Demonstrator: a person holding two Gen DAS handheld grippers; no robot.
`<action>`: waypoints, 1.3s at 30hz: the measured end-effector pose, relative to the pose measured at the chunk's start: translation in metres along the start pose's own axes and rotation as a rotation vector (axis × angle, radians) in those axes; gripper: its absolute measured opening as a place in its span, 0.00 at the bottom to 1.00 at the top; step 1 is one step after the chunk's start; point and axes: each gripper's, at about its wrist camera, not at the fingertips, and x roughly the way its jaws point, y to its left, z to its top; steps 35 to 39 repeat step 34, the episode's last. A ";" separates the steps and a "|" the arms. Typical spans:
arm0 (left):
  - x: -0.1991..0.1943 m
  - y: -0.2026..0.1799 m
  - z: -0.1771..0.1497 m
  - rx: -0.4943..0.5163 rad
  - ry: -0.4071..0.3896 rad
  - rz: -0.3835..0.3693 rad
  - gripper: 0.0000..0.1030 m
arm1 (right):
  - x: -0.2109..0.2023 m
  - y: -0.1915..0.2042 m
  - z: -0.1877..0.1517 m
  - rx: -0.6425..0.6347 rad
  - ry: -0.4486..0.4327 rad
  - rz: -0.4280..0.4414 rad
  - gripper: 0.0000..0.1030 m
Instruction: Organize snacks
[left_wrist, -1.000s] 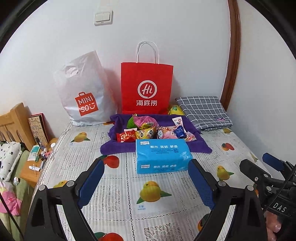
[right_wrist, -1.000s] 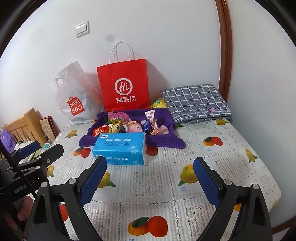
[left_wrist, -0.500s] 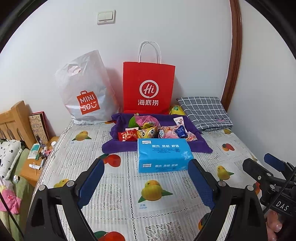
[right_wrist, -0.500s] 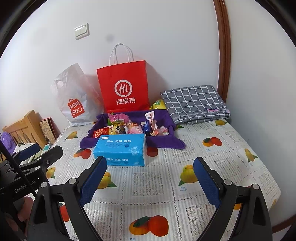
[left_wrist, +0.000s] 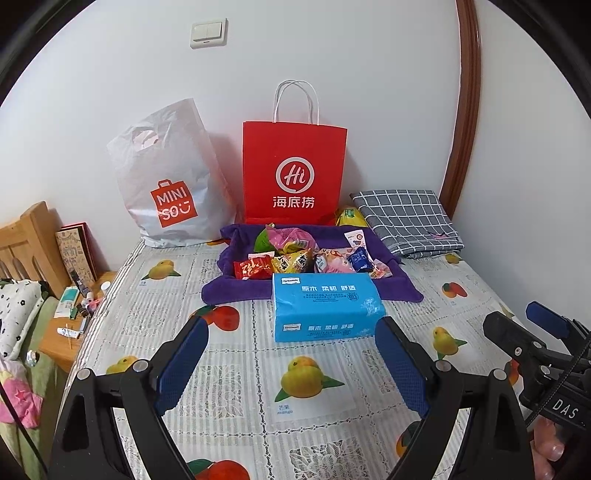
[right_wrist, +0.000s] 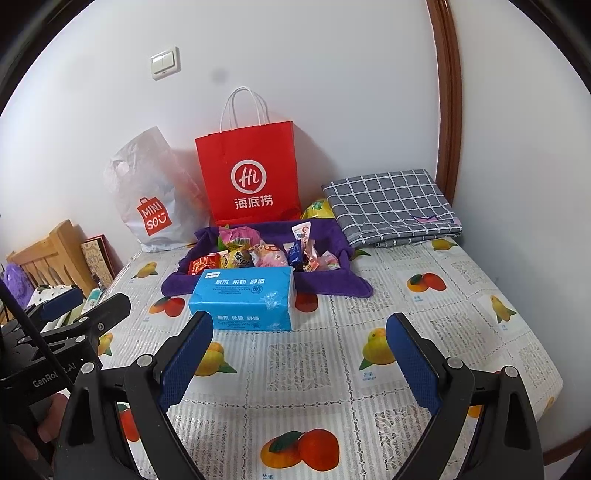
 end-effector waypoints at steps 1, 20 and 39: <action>0.000 0.000 0.000 -0.001 0.001 0.001 0.89 | 0.000 0.000 0.000 0.001 0.000 0.001 0.91; 0.001 -0.001 -0.001 0.000 0.002 -0.002 0.89 | -0.004 0.001 0.002 0.002 -0.011 0.006 0.91; 0.000 -0.001 -0.001 0.003 -0.011 0.001 0.90 | -0.005 0.002 0.001 0.004 -0.017 0.015 0.91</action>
